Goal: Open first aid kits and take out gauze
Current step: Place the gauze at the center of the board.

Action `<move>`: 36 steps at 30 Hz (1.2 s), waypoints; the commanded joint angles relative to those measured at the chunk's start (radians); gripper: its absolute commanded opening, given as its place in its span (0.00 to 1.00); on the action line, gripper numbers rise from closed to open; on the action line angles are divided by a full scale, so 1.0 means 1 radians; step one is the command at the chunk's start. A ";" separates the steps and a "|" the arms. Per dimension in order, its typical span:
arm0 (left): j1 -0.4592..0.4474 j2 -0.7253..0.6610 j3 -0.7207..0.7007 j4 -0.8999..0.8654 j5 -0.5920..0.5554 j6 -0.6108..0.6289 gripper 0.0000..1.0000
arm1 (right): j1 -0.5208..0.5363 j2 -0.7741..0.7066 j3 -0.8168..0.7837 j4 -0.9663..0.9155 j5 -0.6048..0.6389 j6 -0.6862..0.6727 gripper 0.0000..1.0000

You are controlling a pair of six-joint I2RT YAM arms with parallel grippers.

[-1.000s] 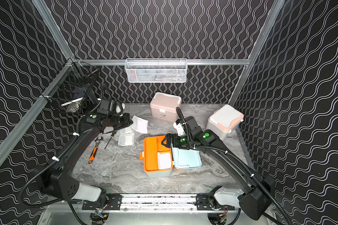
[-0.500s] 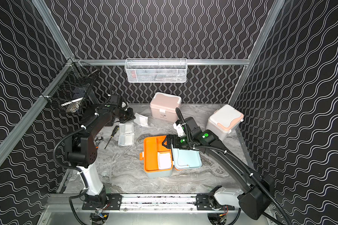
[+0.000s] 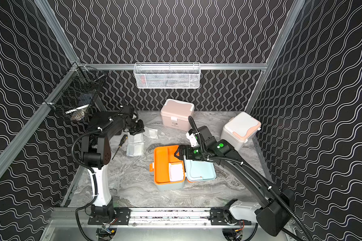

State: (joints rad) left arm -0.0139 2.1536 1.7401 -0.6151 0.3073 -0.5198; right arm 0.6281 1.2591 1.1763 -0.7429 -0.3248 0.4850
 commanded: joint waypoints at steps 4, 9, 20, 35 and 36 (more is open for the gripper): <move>0.002 0.024 -0.025 0.007 -0.033 0.028 0.00 | 0.001 0.009 -0.008 -0.006 -0.001 -0.002 1.00; -0.002 0.046 -0.022 0.025 -0.028 0.014 0.00 | 0.001 0.017 -0.003 -0.004 -0.007 -0.002 1.00; -0.018 0.051 0.008 0.012 -0.082 -0.003 0.00 | 0.001 -0.007 -0.027 -0.003 0.000 0.003 1.00; -0.036 -0.168 -0.079 -0.009 -0.121 0.006 0.50 | 0.001 -0.071 -0.037 -0.019 0.004 0.026 1.00; -0.042 -0.195 -0.095 -0.011 -0.122 0.007 0.53 | 0.001 -0.080 -0.034 -0.025 0.008 0.027 1.00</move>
State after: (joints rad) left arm -0.0513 2.0151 1.6665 -0.6018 0.2024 -0.5274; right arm 0.6281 1.1954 1.1385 -0.7437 -0.3252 0.4934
